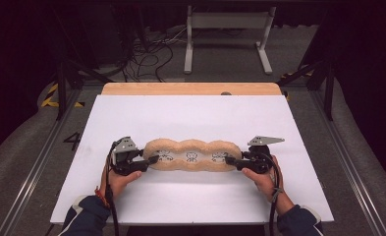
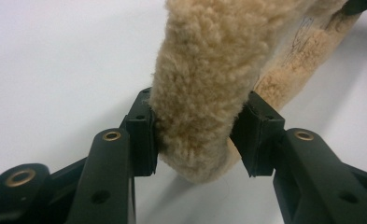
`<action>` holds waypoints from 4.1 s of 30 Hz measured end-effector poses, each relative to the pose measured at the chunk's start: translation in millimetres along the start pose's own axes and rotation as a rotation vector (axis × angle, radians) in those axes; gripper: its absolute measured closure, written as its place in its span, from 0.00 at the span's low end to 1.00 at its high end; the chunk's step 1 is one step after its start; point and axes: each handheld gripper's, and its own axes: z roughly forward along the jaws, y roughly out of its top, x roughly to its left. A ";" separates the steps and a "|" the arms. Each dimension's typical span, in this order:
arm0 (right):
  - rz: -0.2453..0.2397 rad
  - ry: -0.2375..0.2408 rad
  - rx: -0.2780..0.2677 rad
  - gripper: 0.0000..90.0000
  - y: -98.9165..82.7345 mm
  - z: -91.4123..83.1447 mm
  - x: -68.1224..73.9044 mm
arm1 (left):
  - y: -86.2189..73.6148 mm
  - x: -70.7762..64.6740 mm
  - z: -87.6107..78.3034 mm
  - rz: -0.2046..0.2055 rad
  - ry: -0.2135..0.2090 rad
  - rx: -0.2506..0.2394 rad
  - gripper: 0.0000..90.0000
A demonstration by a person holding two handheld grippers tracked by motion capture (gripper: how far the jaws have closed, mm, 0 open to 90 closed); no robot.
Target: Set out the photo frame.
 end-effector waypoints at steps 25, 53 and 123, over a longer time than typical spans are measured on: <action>-0.197 -0.154 -0.030 0.42 2.0 -14.5 9.7 | -0.6 -9.6 -6.6 0.144 0.112 0.050 0.31; -0.241 -0.202 -0.026 0.11 2.6 -19.3 11.2 | -1.7 -15.5 -14.4 0.181 0.134 0.026 0.08; -0.279 -0.306 -0.034 0.16 -47.9 -62.8 -1.7 | -47.7 -15.5 -67.1 0.246 0.235 0.076 0.10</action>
